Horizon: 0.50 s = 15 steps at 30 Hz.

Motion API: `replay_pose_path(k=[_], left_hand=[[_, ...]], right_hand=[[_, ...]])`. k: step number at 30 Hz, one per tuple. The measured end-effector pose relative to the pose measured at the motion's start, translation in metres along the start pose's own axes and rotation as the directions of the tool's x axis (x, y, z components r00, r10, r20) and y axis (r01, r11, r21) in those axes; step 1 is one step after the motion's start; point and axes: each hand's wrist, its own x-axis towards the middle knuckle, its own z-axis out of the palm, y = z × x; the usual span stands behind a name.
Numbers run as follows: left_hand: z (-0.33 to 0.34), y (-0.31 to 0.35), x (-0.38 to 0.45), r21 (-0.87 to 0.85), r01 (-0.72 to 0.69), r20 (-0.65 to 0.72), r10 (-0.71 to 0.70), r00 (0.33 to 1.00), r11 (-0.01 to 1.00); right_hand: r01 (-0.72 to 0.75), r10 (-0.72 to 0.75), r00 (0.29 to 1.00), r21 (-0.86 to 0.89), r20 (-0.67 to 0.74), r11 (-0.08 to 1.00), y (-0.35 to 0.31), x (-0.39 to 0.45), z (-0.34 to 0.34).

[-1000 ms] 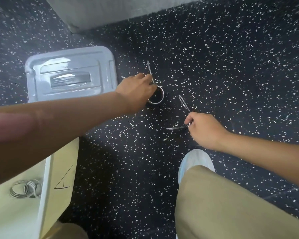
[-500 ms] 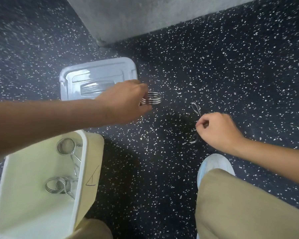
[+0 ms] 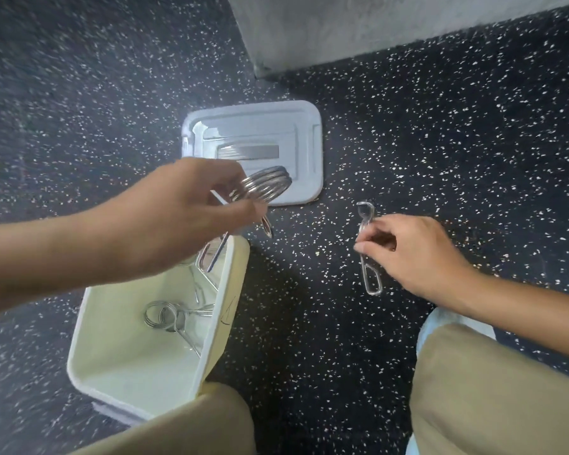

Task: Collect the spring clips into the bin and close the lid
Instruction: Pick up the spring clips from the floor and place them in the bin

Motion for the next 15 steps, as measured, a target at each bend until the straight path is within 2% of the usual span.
replay_pose_path(k=[8,11,15], left_hand=[[0.0,-0.065,-0.065,-0.345,0.081,-0.048,-0.103,0.994,0.935],[0.01,-0.089,-0.083,-0.495,0.141,-0.096,-0.215,0.972,0.858],[0.032,-0.124,-0.099,-0.636,0.227,-0.171,-0.422,0.89,0.737]], right_hand=[[0.232,-0.224,0.969,-0.062,0.109,0.971,-0.029,-0.008,0.018],[0.311,-0.298,0.945,-0.083,0.138,0.947,-0.035,-0.013,0.024],[0.356,-0.338,0.927,-0.106,0.161,0.928,-0.039,-0.018,0.03]])
